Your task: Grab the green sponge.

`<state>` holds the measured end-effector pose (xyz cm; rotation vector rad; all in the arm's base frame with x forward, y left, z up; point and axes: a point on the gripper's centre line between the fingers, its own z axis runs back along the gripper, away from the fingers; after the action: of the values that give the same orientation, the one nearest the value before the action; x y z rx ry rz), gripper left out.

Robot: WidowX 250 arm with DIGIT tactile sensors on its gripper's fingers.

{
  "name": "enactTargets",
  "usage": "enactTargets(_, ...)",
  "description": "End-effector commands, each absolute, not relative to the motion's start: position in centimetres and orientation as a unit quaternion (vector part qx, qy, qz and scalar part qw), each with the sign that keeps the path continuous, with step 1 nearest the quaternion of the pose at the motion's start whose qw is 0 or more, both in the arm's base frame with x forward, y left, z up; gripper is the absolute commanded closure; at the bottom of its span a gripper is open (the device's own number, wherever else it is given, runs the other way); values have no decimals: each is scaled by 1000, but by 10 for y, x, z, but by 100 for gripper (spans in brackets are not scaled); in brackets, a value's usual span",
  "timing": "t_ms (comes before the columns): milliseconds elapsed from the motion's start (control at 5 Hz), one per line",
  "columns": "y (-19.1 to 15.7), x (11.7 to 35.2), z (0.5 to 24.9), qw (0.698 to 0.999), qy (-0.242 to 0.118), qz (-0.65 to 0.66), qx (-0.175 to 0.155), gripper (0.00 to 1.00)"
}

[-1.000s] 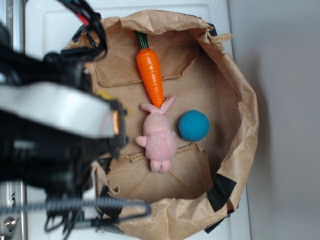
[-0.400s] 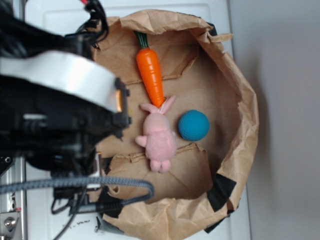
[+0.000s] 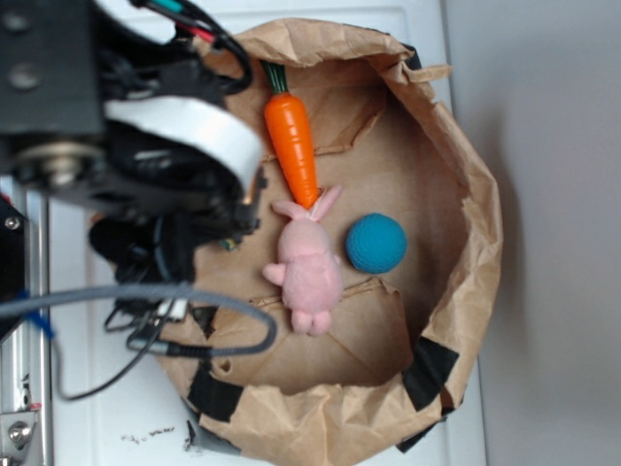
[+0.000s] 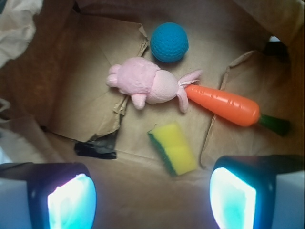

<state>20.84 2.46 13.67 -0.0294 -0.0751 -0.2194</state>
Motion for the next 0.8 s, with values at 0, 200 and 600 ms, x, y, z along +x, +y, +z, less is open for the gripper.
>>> enactTargets(0, 54, 193, 128, 990, -34, -134, 3, 0)
enactTargets(200, 53, 180, 109, 989, -51, -139, 21, 0)
enactTargets(600, 33, 180, 95, 991, -47, -123, 28, 0)
